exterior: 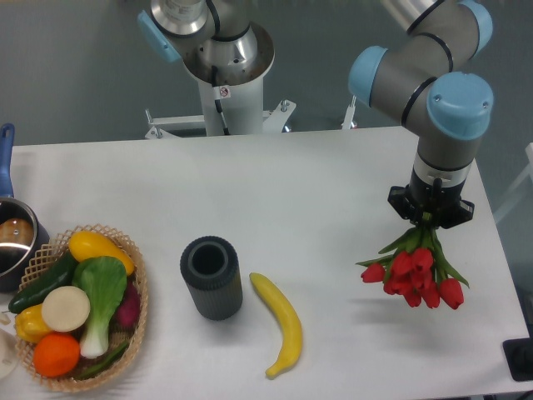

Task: Insert the flowers into the vase
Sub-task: 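Carry the red tulip bunch in the gripper toward the black vase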

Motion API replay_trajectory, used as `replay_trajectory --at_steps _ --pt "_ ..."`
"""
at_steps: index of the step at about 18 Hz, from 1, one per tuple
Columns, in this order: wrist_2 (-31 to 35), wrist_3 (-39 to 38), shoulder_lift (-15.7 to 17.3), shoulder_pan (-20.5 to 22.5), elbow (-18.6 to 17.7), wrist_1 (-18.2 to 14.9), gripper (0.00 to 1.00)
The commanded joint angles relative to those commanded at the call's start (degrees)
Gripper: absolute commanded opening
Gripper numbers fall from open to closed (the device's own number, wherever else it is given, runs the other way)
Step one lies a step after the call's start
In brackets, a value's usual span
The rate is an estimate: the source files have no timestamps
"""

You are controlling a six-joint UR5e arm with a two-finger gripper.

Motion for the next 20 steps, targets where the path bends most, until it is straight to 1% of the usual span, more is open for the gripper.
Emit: replay_trajectory --at_steps 3,6,8,11,13,14,16,18,20 --pt "-0.35 2.01 0.61 -0.09 0.0 -0.18 0.0" --pt "-1.84 2.28 1.05 -0.62 0.18 -0.26 0.0" --pt "-4.82 2.29 2.28 -0.7 0.18 -0.18 0.0" --pt "-11.58 1.67 2.63 -1.14 0.18 0.35 0.0" --pt "-14.23 -1.56 3.69 -2.28 0.09 0.61 0.0" --pt "-15.37 -3.41 3.78 -3.07 0.09 1.57 0.0" --pt "-19.58 -6.14 4.56 -4.21 -0.79 4.73 0.0" --pt "-23.01 -10.7 7.28 -4.4 -2.8 6.41 0.0" --pt "-27.66 -12.47 9.74 -4.57 -5.09 8.69 0.0"
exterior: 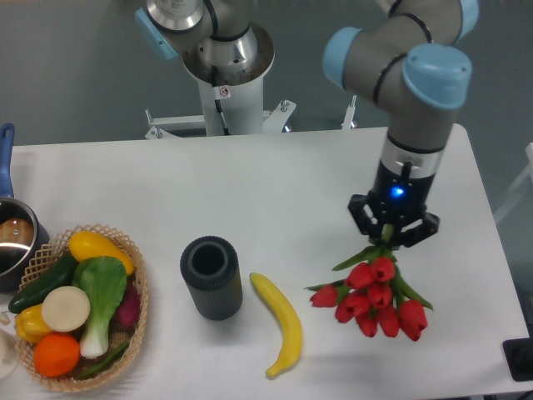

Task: Insert the flowers into the vase
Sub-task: 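Carry the red tulip bunch in the gripper toward the black vase, then lower the tulip stems into the black vase opening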

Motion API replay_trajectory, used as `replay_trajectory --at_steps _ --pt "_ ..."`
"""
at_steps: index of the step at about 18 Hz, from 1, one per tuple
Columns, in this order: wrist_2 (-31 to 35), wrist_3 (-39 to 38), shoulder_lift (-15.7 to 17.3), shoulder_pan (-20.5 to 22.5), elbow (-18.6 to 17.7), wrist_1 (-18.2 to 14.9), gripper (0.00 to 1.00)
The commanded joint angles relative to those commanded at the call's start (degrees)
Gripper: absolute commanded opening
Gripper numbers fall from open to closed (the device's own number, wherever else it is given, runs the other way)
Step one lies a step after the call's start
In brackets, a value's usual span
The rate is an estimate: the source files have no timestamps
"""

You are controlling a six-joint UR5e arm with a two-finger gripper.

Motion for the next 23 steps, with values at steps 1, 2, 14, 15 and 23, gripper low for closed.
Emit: replay_trajectory --at_steps 1,2,14,15,23 --pt "-2.98 -2.01 1.32 0.0 -1.23 0.88 0.0" --pt "-5.62 -4.12 2.55 -0.09 -1.94 1.85 0.0" --pt "-21.0 -12.14 7.84 -0.44 -4.74 9.73 0.0" --pt "-24.08 -12.14 7.92 -0.44 -5.98 12.81 0.0" --pt "-29.37 -8.62 7.4 -6.06 -6.96 15.65 0.0"
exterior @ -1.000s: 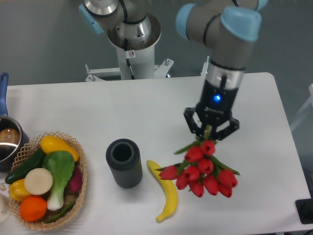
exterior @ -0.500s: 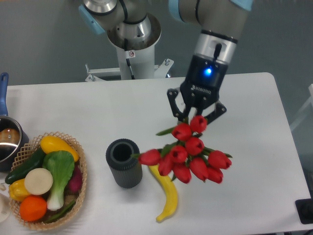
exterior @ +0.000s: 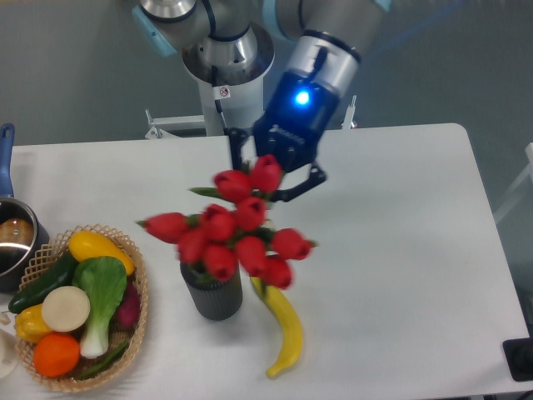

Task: Insert the flowers into the vase
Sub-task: 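Lower the tulip stems into the black vase opening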

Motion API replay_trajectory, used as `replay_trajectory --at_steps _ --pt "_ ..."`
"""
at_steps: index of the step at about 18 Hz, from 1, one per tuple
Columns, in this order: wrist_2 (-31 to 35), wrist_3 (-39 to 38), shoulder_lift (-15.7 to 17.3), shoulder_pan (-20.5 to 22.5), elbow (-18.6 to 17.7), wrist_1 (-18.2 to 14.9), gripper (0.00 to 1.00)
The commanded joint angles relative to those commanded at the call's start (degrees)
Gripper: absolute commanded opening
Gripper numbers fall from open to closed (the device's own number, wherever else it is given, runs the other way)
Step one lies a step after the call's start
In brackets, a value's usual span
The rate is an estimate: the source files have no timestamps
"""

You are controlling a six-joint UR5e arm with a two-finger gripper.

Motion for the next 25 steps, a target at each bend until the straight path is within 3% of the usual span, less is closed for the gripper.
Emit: replay_trajectory --at_steps 5,25 --pt "-3.34 0.26 -0.52 -0.7 0.61 0.09 0.0" --pt "-3.44 0.97 -6.59 -3.95 -0.44 2.28 0.0"
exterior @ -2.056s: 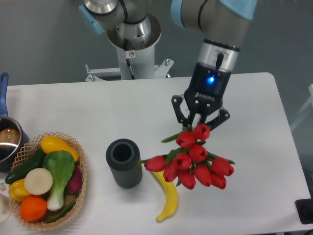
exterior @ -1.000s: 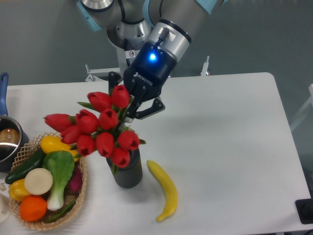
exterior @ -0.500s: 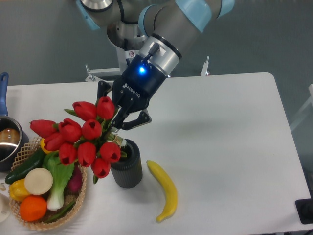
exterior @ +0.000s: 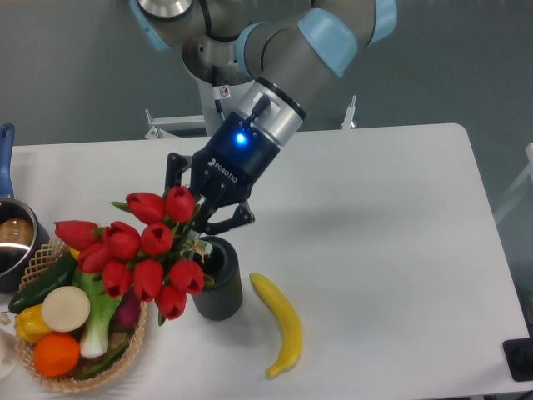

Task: Insert the flowers into the vase
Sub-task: 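Lower the tulip stems into the black vase opening, then open the gripper to release the tulips in the vase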

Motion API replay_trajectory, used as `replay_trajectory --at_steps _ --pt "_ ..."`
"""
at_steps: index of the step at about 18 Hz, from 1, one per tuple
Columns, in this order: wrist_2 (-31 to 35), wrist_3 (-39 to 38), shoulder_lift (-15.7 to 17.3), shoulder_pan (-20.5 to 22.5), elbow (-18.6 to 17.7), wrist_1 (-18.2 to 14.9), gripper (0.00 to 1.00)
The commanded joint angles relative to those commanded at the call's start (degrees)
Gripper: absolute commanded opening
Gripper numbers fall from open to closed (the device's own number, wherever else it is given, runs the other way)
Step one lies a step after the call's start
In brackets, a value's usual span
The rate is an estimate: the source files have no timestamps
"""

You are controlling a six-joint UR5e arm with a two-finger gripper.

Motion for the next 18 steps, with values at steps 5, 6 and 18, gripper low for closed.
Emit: replay_trajectory --at_steps 5,6,18 --pt "0.09 0.26 -1.67 -0.88 -0.09 0.18 0.0" --pt "0.17 0.26 -1.85 -0.88 -0.17 0.18 0.0" --pt "1.23 3.07 -2.29 -0.71 -5.27 0.18 0.0"
